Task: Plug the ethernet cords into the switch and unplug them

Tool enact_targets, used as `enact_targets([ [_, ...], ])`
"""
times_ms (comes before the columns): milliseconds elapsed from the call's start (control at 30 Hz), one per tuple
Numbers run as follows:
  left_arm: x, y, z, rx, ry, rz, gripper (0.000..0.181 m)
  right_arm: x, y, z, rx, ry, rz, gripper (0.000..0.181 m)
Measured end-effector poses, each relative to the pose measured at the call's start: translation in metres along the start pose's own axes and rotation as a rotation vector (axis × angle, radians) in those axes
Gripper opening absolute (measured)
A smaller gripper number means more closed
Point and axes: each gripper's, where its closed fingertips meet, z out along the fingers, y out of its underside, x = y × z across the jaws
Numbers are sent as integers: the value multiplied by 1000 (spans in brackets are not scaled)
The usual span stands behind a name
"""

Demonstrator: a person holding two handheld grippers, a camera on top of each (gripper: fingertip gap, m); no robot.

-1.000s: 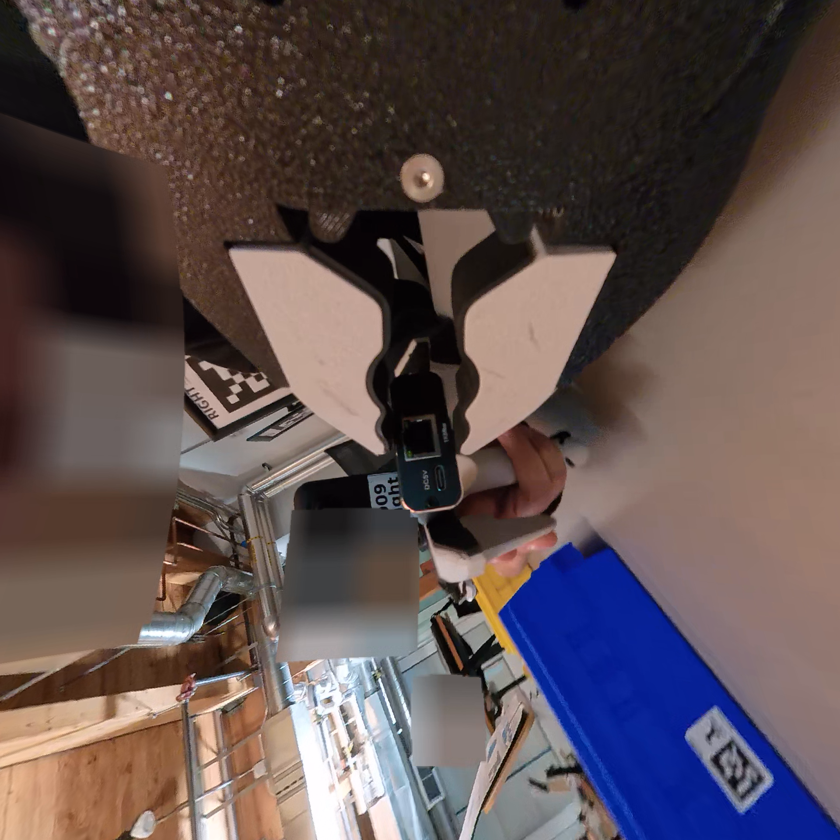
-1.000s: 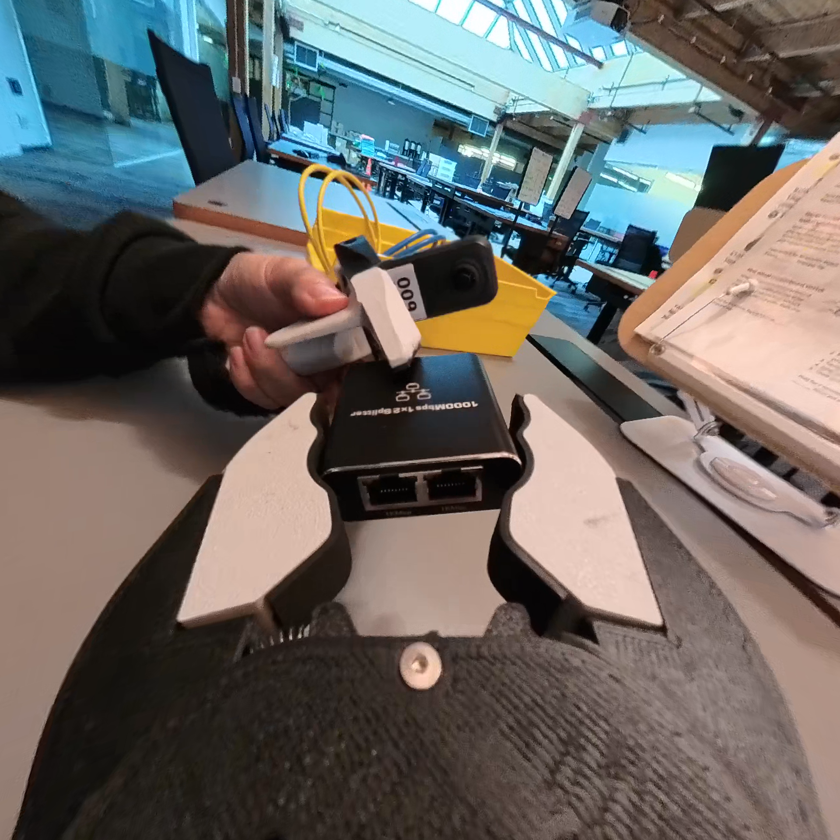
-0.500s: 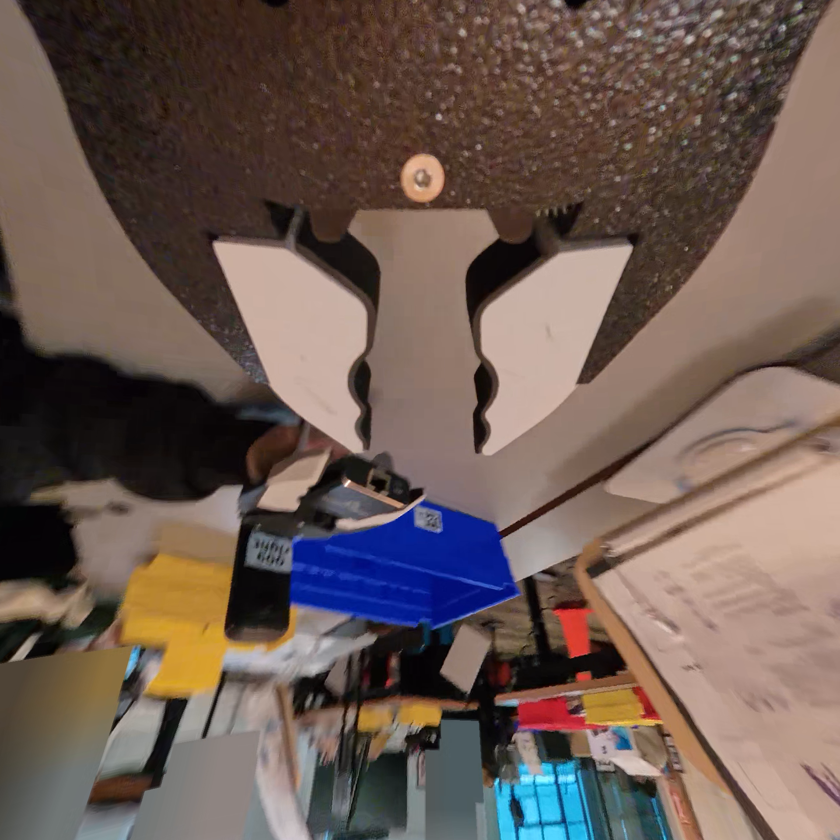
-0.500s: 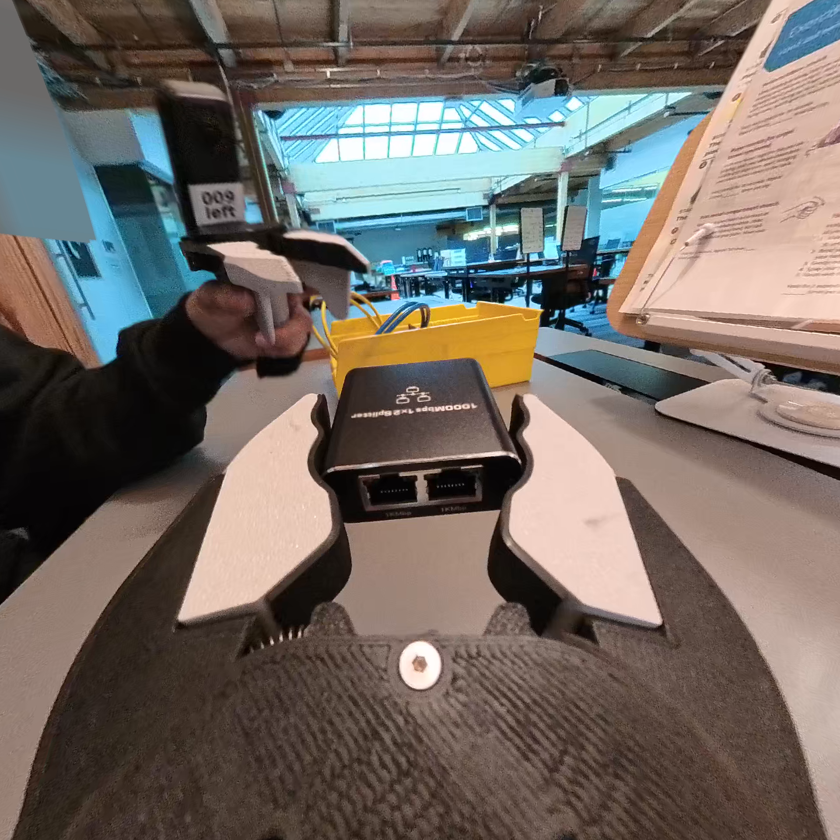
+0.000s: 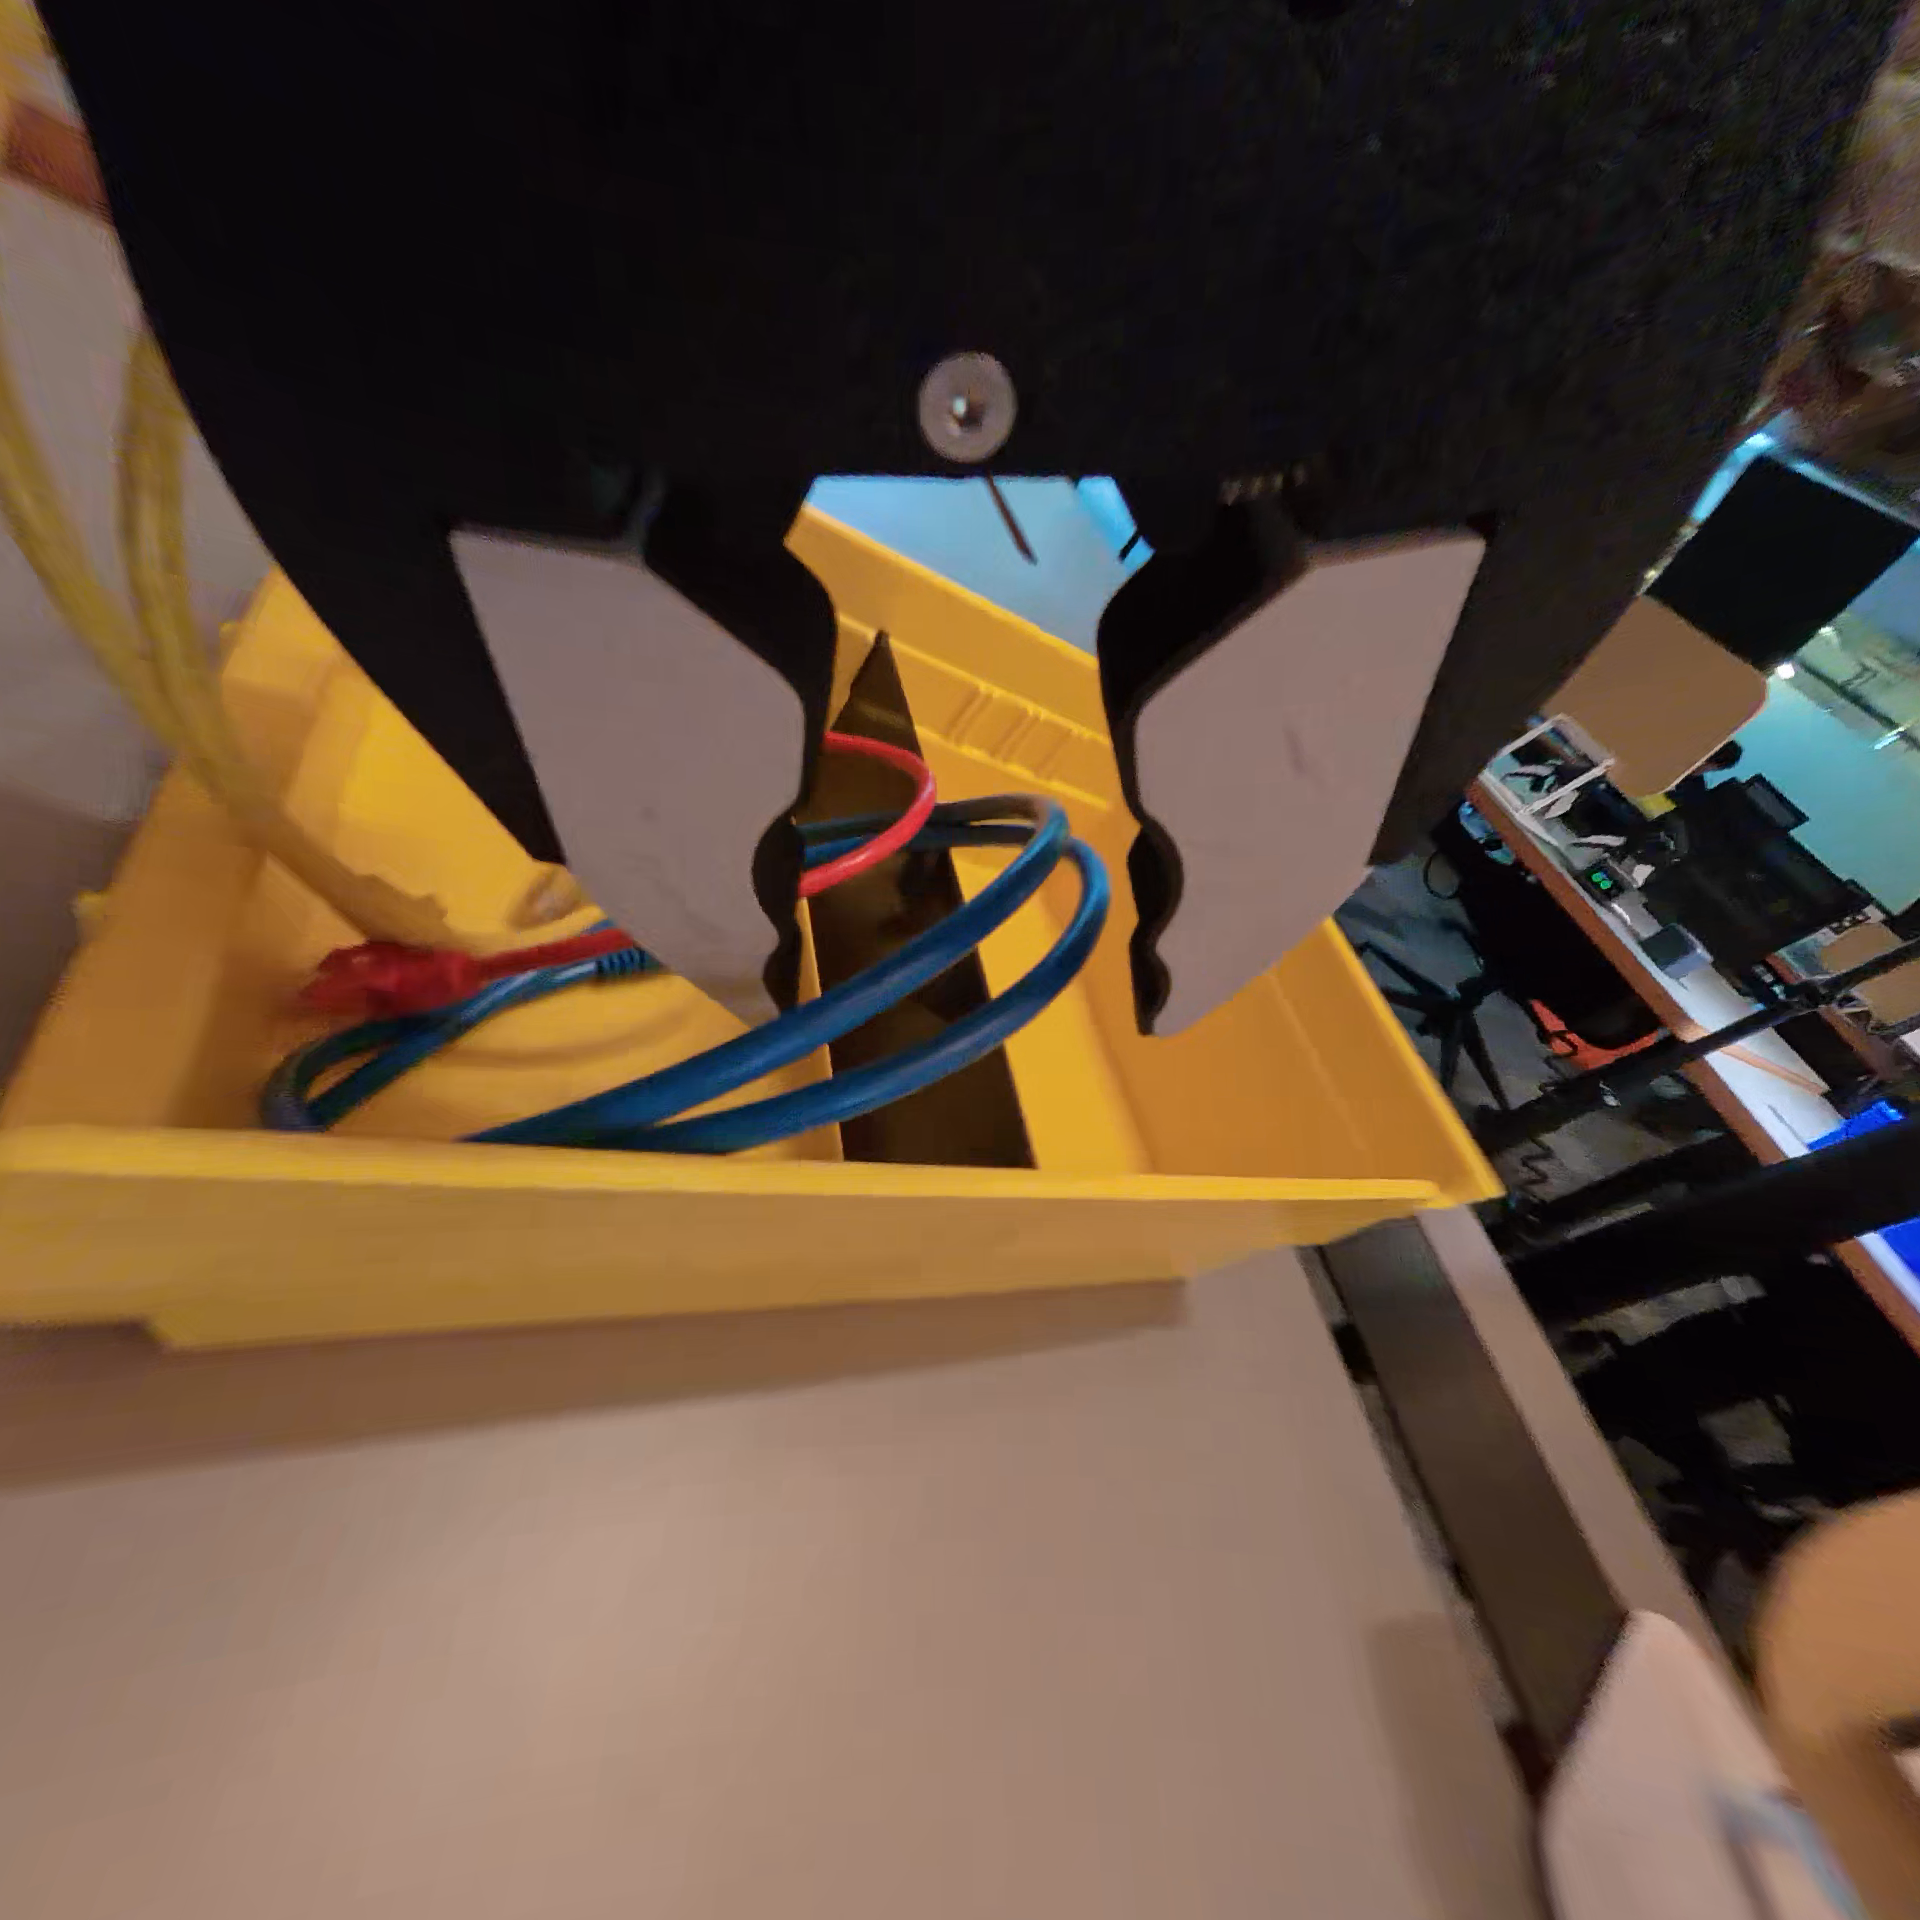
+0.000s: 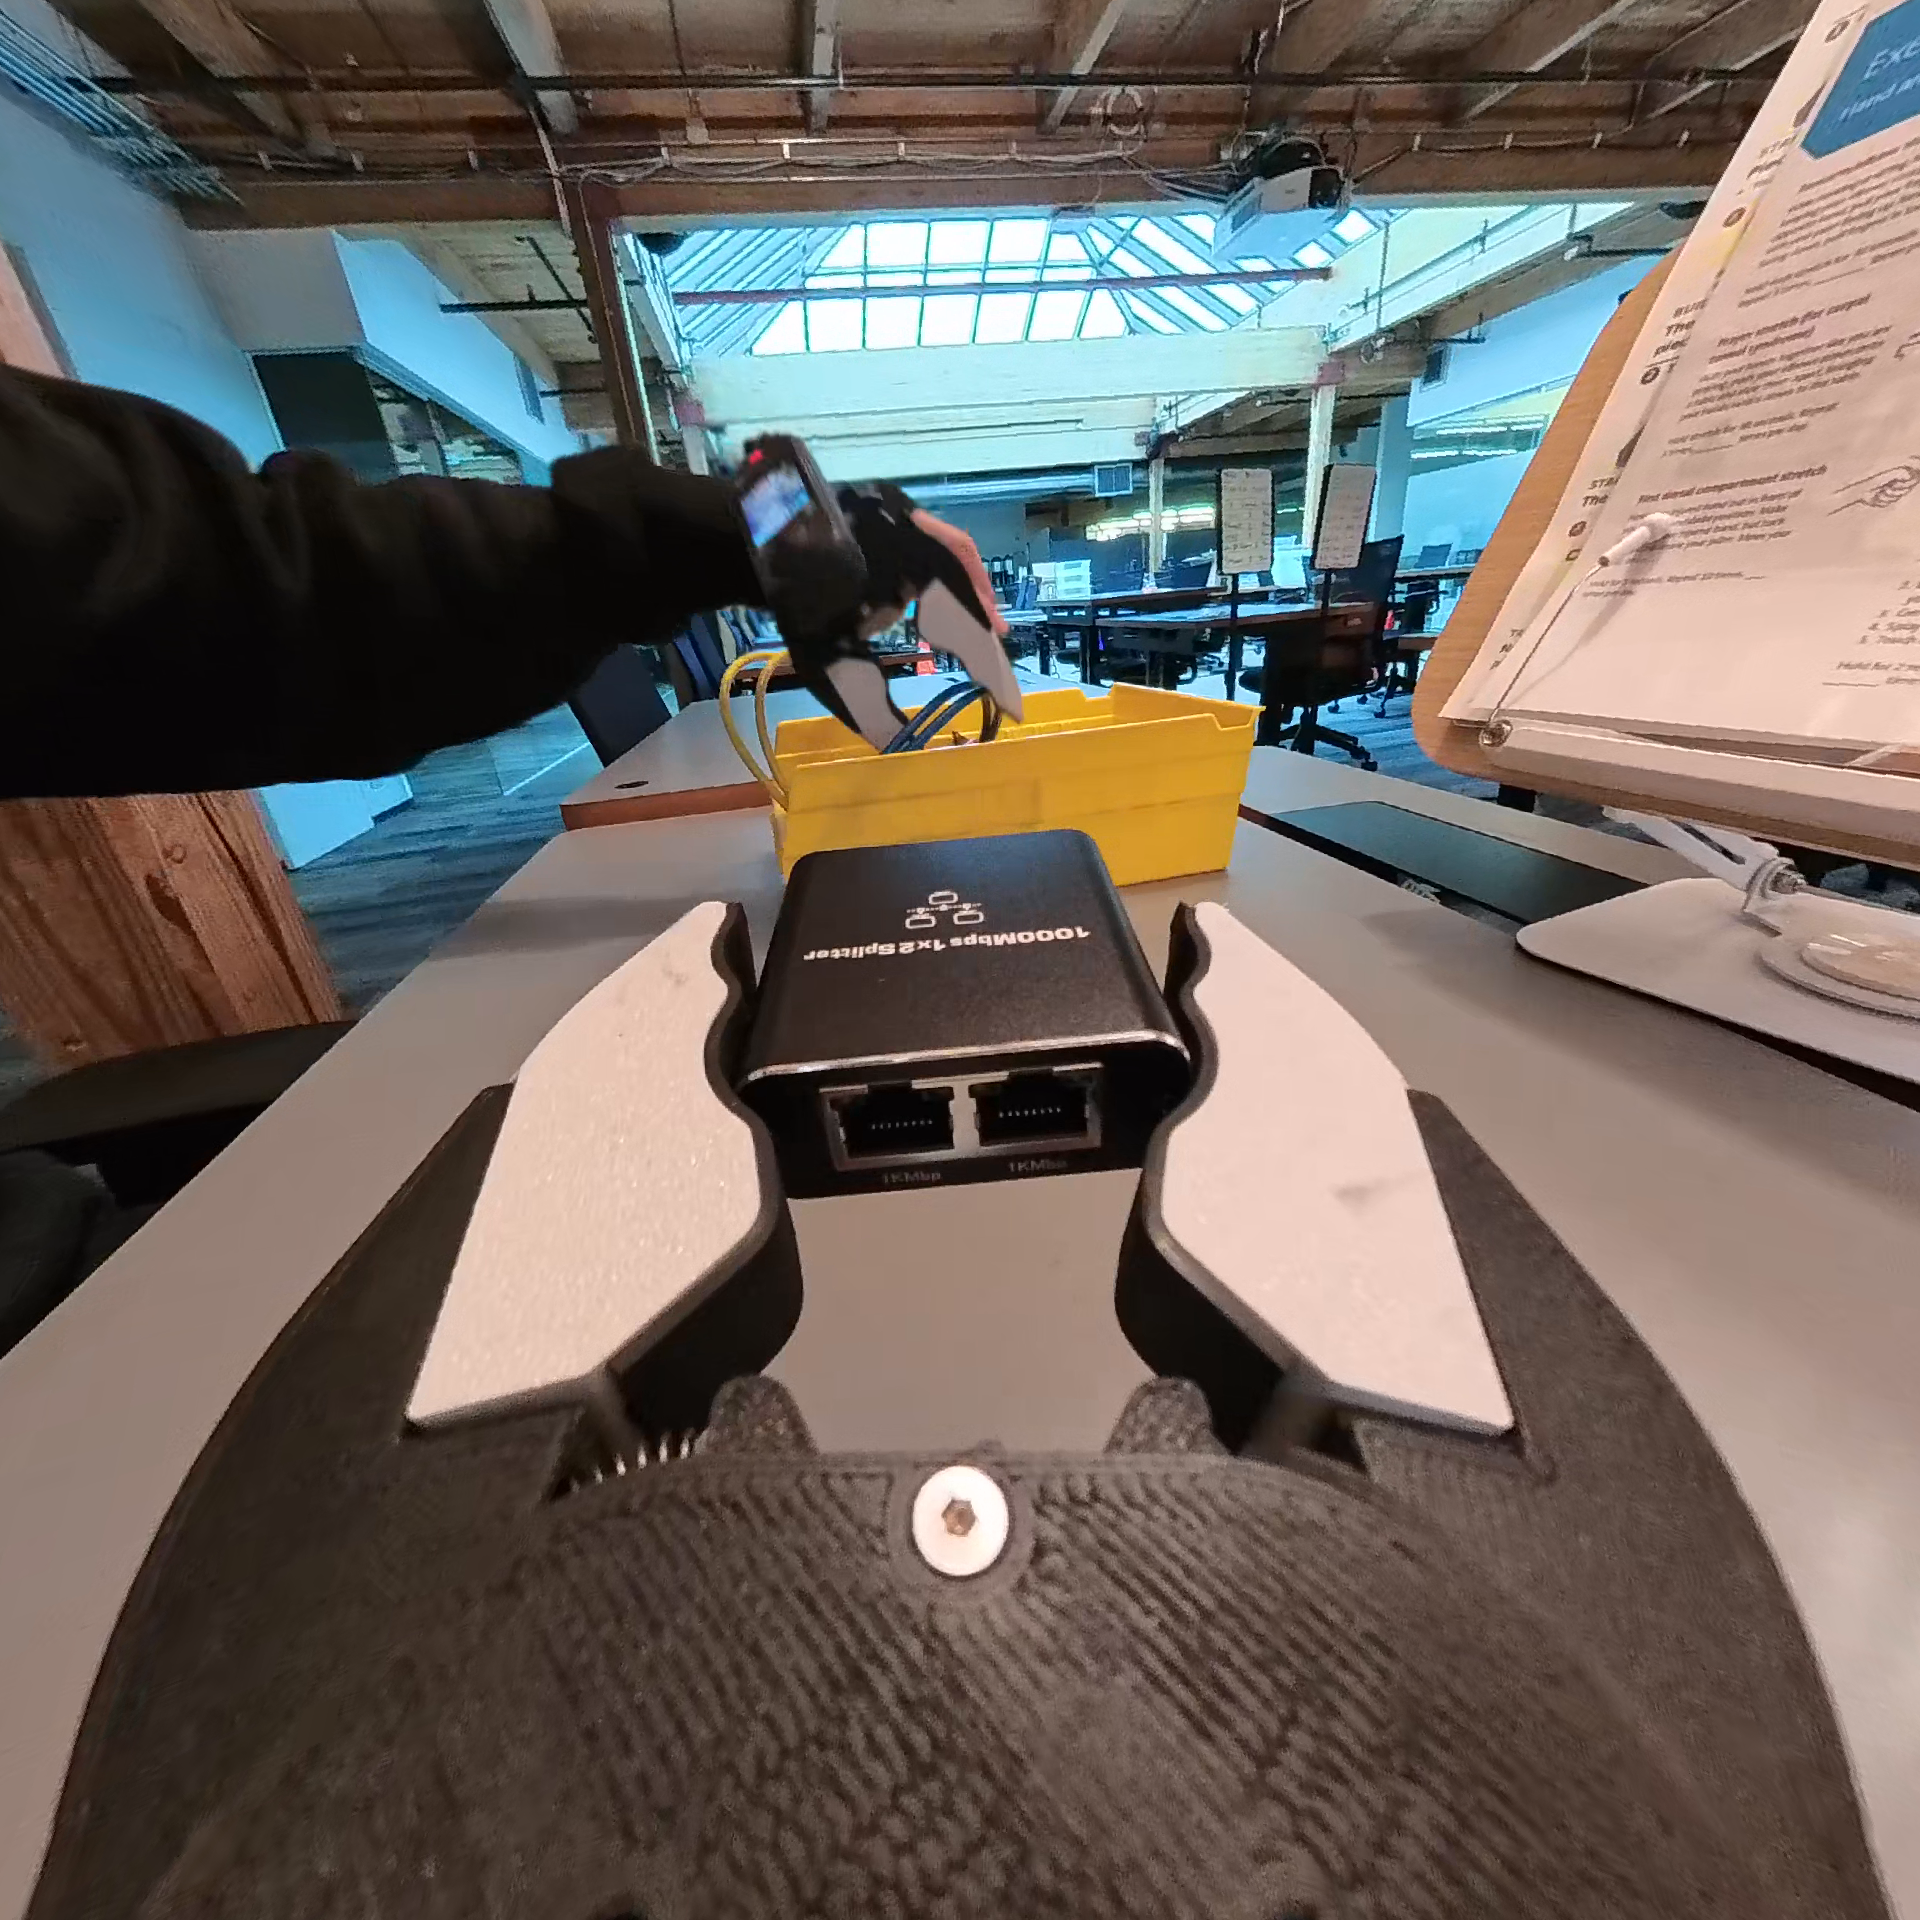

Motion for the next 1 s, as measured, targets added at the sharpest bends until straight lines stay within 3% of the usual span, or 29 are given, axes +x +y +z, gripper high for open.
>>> enact_targets([
  [67, 1, 8, 16, -75, 6, 42, 52, 1, -1, -1, 7, 6, -3, 76],
  [133, -17, 15, 15, -112, -96, 63, 6, 1, -2, -2, 14, 10, 0, 76],
  [333, -74, 66, -39, -196, -429, -50, 0, 6, -3, -5, 23, 27, -2, 76],
  [500, -100, 108, -103, -104, -624, -435, 0, 6, -5, -6, 34, 26, -4, 76],
  [600, -110, 109, -147, 24, -706, -703, 0, 5, -8, -9, 67, 8, 8, 76],
  [667, -111, 84, -176, 161, -733, -824, 0, 1, -15, -14, 130, -49, 64, 76],
  [767, -98, 12, -194, 362, -638, -879, 0, -9, -24, -22, 213, -174, 157, 76],
  [900, -67, -89, -173, 481, -452, -811, 0, -17, -30, -27, 249, -244, 179, 76],
  [1000, -58, -133, -147, 509, -446, -847, 0, -21, -32, -27, 246, -257, 168, 76],
])
